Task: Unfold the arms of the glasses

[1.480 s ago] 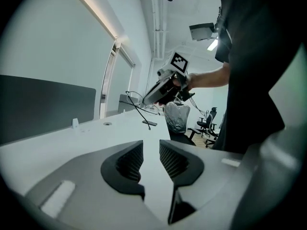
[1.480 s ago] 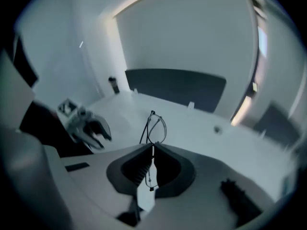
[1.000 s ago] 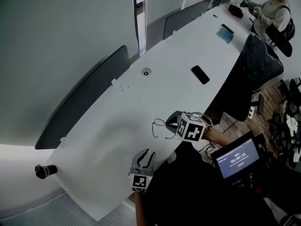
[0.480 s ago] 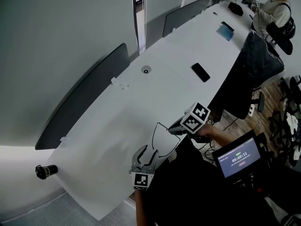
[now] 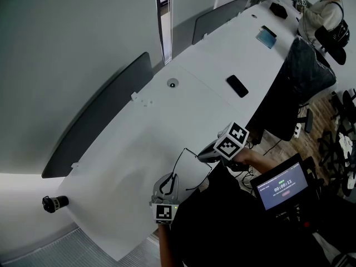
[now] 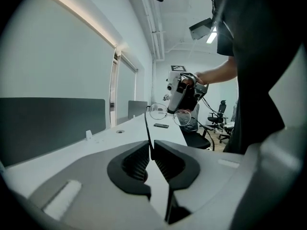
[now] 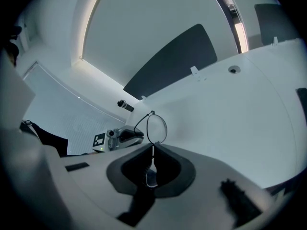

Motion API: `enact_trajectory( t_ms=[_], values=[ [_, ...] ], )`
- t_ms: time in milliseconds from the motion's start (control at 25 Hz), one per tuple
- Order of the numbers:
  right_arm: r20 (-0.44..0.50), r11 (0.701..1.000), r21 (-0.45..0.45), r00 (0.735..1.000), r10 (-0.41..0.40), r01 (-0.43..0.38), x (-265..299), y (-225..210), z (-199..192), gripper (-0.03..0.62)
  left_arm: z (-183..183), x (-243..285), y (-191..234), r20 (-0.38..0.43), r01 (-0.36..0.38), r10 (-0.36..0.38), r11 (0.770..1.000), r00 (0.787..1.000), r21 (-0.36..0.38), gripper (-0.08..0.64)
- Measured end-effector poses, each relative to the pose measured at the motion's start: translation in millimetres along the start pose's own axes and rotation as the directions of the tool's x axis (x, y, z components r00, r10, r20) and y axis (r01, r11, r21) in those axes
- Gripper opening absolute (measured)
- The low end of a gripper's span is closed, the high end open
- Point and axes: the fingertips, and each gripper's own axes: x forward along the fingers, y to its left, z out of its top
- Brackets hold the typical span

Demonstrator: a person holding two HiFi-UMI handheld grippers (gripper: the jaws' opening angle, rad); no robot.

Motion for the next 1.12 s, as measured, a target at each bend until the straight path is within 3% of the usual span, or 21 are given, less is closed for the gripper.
enact_trajectory(
  t_ms=[480, 1120],
  values=[
    [0.043, 0.986, 0.13, 0.994, 0.103, -0.108, 9, 9, -7, 0.017, 5, -14, 37, -0.001, -0.109, 0.109, 0.994, 0.994, -0.018, 0.026],
    [0.127, 0.95, 0.247, 0.979, 0.162, -0.189, 16, 10, -9, 0.017, 5, -16, 27, -0.017, -0.057, 0.056, 0.998, 0.998, -0.023, 0.026]
  ],
)
